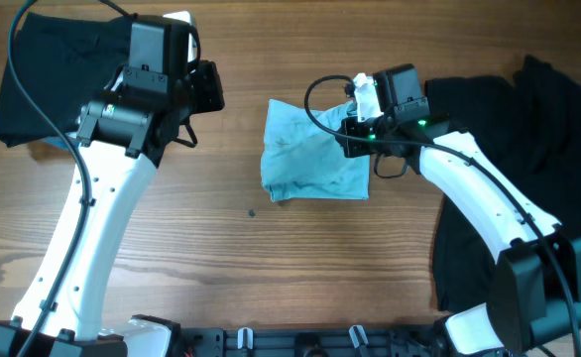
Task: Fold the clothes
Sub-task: 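Retract the left arm and press the bundle with the right gripper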
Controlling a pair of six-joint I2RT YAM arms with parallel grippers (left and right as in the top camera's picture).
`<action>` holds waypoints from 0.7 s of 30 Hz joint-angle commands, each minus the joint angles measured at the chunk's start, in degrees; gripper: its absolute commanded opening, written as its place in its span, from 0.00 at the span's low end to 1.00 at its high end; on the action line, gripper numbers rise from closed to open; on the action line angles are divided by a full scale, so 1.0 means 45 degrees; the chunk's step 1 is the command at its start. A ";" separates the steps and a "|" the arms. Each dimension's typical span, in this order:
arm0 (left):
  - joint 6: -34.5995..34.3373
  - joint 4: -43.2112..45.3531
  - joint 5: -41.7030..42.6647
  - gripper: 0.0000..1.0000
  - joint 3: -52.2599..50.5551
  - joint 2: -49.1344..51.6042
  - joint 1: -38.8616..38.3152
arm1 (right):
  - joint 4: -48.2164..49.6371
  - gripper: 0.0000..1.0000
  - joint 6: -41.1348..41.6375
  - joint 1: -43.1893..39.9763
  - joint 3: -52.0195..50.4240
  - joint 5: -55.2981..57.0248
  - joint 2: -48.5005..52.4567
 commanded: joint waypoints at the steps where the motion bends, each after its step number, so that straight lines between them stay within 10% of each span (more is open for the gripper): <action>1: 0.0121 0.0034 -0.0223 0.29 0.0126 -0.0136 0.0058 | -0.0209 0.17 -0.0573 -0.0010 0.0117 0.1326 0.0554; 4: 0.0121 0.0024 -0.0223 0.30 0.0126 -0.0136 0.0058 | -0.1078 0.43 -0.0641 -0.0024 0.0121 0.0641 0.0641; 11: 0.0126 -0.0068 0.0083 0.38 0.0107 0.0078 0.0058 | -0.2555 0.59 -0.1957 -0.0049 0.0131 -0.1579 -0.0413; 21: 0.0126 -0.0204 0.0112 0.36 0.0049 0.0568 0.0058 | -0.2861 0.88 0.9554 0.0024 0.0117 -0.1851 -0.0384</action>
